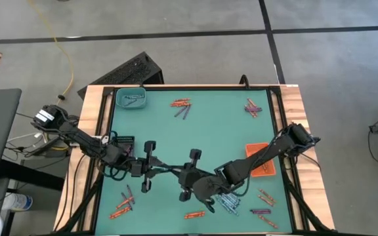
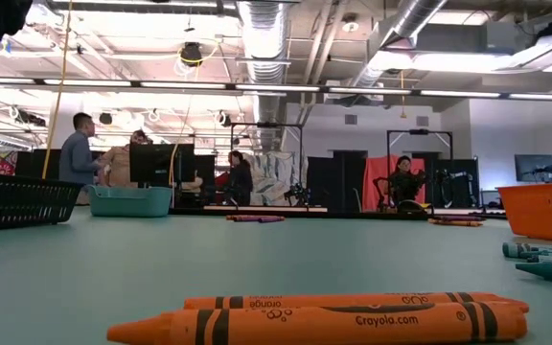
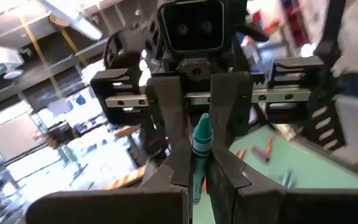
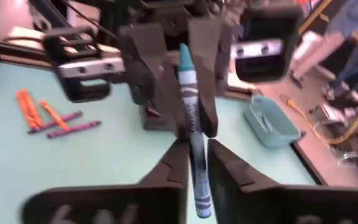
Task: Sort crayons
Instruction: Put the green crayon into the green bin
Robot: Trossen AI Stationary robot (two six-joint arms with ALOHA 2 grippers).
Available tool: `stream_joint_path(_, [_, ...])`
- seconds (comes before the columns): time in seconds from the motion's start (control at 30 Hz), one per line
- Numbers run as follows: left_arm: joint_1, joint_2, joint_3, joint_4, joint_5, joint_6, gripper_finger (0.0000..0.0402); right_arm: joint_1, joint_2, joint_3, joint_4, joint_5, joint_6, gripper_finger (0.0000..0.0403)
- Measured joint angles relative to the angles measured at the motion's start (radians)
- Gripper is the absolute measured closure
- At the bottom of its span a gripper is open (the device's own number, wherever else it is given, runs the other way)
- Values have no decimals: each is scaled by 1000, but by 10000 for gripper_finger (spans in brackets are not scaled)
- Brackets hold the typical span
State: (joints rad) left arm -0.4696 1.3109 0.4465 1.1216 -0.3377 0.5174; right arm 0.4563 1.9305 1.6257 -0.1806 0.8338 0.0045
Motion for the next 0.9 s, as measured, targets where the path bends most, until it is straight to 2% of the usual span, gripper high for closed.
stream_joint_path(0.2, [82, -1, 0, -160, -65, 5, 396, -29, 0, 0, -201, 11, 185, 221])
stream_joint_path(0.33, [190, -9, 1, -344, -93, -43, 396, -33, 0, 0, -357, 10, 322, 178])
stream_joint_path(0.6, [485, -75, 21, -724, -15, -150, 397, 2, 3, -17, -617, 10, 531, 175])
stream_joint_path(0.77, [689, -113, 109, -998, 61, -154, 397, 33, 6, -59, -772, 2, 670, 187])
stream_joint_path(0.9, [842, -121, 199, -1205, 96, -98, 397, 69, 6, -101, -889, 2, 807, 194])
